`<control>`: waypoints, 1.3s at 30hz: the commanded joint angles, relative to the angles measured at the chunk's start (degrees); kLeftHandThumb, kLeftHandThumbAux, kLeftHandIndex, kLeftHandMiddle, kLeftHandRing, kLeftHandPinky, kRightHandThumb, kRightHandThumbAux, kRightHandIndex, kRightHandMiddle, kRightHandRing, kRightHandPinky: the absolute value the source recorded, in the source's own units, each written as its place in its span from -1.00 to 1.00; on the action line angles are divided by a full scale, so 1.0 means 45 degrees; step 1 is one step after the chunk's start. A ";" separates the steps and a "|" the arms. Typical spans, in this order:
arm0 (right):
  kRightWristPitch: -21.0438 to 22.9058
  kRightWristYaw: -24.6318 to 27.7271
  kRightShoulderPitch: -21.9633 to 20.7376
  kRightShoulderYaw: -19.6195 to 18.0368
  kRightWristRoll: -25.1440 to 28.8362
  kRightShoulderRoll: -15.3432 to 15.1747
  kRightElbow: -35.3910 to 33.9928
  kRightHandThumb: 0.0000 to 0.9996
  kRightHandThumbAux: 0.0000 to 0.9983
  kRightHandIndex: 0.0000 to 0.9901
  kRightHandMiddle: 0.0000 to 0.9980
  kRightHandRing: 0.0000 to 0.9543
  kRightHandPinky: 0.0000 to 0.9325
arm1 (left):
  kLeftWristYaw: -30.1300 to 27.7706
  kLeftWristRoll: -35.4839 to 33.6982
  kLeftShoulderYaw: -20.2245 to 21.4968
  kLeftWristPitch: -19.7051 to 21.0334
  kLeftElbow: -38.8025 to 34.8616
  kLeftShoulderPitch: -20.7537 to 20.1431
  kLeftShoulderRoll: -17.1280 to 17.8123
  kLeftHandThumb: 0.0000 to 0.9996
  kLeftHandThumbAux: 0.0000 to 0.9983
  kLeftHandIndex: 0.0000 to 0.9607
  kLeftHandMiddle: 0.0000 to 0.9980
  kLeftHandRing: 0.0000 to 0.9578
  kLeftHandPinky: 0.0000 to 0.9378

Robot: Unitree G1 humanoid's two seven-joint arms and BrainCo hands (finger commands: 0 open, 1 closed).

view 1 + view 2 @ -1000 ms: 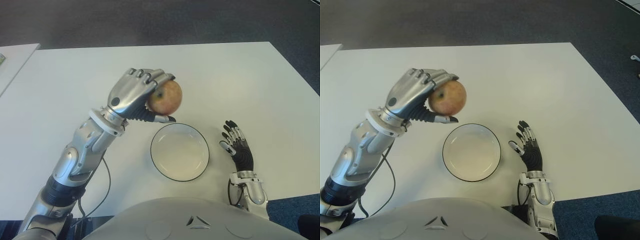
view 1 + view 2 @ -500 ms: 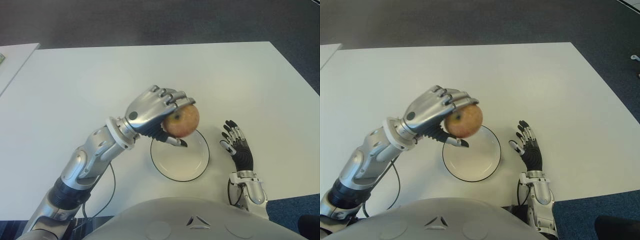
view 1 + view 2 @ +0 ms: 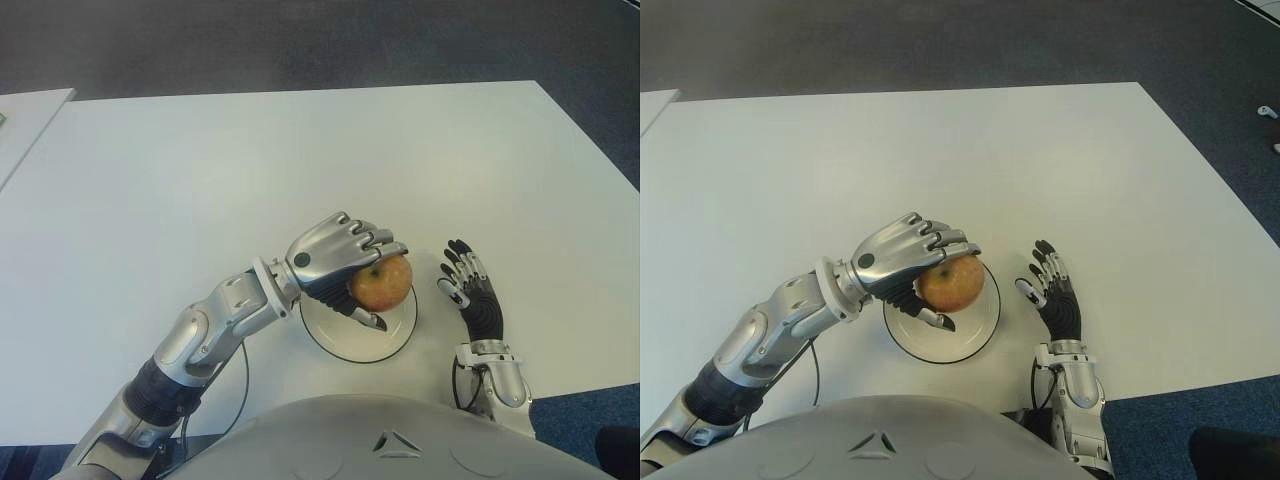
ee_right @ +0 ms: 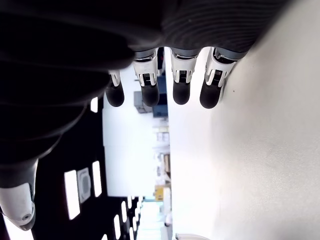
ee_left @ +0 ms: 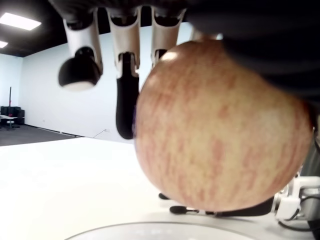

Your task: Put the apples into the plate.

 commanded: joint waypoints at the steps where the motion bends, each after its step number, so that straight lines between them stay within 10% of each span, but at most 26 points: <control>1: 0.0840 -0.0106 0.0413 0.0103 -0.0139 0.0143 0.0390 -0.82 0.14 -0.97 -0.99 -1.00 -1.00 | 0.0904 0.0737 0.0105 -0.0146 0.0805 0.0144 0.0071 0.70 0.33 -0.17 0.06 0.75 0.78; 20: -0.0211 0.0161 0.0203 0.0050 0.0054 0.0401 0.1041 -0.85 0.08 -0.93 -0.98 -1.00 -1.00 | 0.4121 0.1940 -0.0664 0.0100 0.4224 0.0740 -0.0472 0.70 0.33 -0.17 0.05 0.74 0.76; 39: -0.0169 -0.0030 0.0339 0.0018 0.0030 0.0468 0.0919 -0.88 0.20 -0.92 -0.98 -1.00 -1.00 | 0.4182 0.2086 -0.0891 0.0666 0.5330 0.0666 -0.0227 0.70 0.33 -0.17 0.06 0.75 0.76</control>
